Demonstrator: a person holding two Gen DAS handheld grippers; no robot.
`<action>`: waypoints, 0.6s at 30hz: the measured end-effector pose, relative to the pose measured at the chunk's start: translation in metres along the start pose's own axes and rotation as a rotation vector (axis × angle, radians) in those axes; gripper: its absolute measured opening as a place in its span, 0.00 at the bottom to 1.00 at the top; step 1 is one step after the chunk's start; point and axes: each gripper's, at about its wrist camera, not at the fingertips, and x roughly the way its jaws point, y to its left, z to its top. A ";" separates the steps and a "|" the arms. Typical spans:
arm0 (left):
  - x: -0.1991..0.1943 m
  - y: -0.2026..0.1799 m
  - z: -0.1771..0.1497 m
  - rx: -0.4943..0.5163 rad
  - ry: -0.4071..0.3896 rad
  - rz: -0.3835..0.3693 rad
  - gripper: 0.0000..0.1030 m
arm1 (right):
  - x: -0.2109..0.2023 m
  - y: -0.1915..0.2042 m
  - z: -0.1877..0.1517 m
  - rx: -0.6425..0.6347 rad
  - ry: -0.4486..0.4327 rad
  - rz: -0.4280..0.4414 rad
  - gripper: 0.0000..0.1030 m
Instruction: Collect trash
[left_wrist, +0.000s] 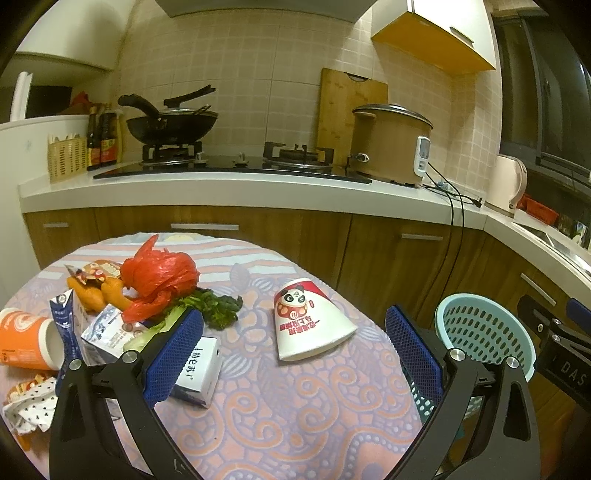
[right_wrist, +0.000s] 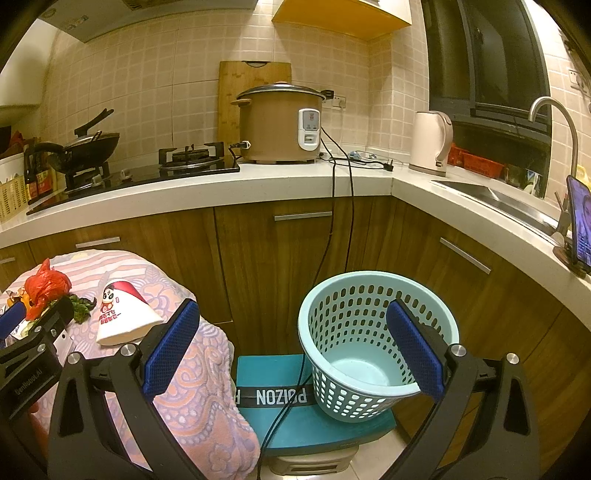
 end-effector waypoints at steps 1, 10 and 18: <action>0.000 0.000 0.000 0.000 0.001 0.000 0.93 | 0.000 0.000 0.000 0.000 0.000 0.000 0.93; 0.000 -0.001 0.000 0.000 0.002 0.001 0.93 | 0.002 0.002 0.001 -0.007 0.002 -0.001 0.93; 0.000 -0.001 0.000 -0.001 0.003 0.001 0.93 | 0.004 0.004 0.001 -0.013 0.006 0.005 0.93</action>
